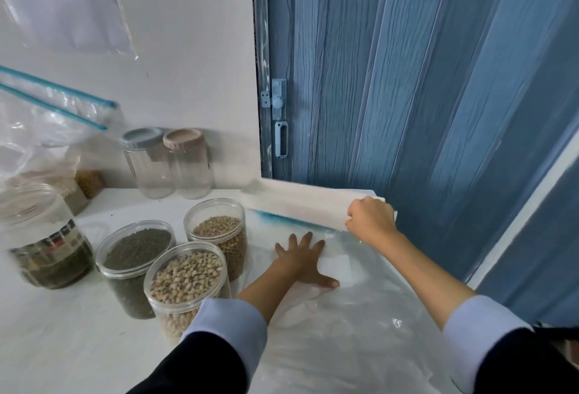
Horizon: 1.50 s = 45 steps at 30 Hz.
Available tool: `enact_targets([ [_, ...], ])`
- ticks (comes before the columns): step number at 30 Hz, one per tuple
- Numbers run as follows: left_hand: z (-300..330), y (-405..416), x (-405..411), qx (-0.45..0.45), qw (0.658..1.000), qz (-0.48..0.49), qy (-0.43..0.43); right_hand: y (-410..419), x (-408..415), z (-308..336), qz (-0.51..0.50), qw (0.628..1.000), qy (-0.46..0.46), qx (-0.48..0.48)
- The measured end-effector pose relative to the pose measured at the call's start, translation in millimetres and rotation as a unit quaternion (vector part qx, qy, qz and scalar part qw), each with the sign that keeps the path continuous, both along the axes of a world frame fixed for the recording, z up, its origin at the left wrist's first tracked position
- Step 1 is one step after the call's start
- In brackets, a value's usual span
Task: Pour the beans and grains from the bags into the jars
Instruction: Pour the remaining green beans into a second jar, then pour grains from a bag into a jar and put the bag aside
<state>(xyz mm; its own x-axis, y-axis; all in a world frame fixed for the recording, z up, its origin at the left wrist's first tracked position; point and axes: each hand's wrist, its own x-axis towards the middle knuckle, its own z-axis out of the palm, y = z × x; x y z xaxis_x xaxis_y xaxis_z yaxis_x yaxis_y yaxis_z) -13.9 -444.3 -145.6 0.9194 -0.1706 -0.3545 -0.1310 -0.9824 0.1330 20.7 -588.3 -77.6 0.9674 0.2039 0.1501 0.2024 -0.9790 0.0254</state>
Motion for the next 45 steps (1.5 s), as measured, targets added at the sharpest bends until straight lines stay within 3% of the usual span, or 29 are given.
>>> enact_targets([
  [5,3.8,1.6,-0.8,-0.006,1.000,0.000,0.008,-13.3,7.6,-26.5,-0.009,0.994,0.107,-0.015],
  [10,22.1,2.0,3.4,-0.061,0.998,0.029,0.016,-16.9,10.7,-0.4,-0.009,0.981,0.192,0.022],
  [18,134.3,41.8,12.8,-0.198,0.967,0.044,-0.157,37.6,22.2,101.0,0.072,0.989,0.116,0.063],
  [25,201.4,161.7,-18.5,-0.241,0.924,0.139,-0.263,160.9,14.7,148.5,0.183,0.972,0.114,0.098],
  [32,220.1,331.3,-74.1,-0.271,0.863,0.237,-0.354,311.1,-25.9,134.8,0.298,0.926,0.194,0.129],
  [35,212.9,385.5,-88.5,-0.274,0.861,0.253,-0.347,366.0,-34.8,109.9,0.336,0.910,0.232,0.071],
  [38,189.9,429.9,-92.3,-0.278,0.876,0.256,-0.300,408.4,-38.9,80.6,0.310,0.904,0.294,-0.023],
  [42,153.3,460.3,-88.8,-0.351,0.871,0.243,-0.242,442.6,-40.2,35.6,0.191,0.903,0.333,-0.196],
  [45,138.1,462.1,-85.5,-0.423,0.855,0.239,-0.181,454.5,-37.7,4.1,0.073,0.885,0.403,-0.224],
])
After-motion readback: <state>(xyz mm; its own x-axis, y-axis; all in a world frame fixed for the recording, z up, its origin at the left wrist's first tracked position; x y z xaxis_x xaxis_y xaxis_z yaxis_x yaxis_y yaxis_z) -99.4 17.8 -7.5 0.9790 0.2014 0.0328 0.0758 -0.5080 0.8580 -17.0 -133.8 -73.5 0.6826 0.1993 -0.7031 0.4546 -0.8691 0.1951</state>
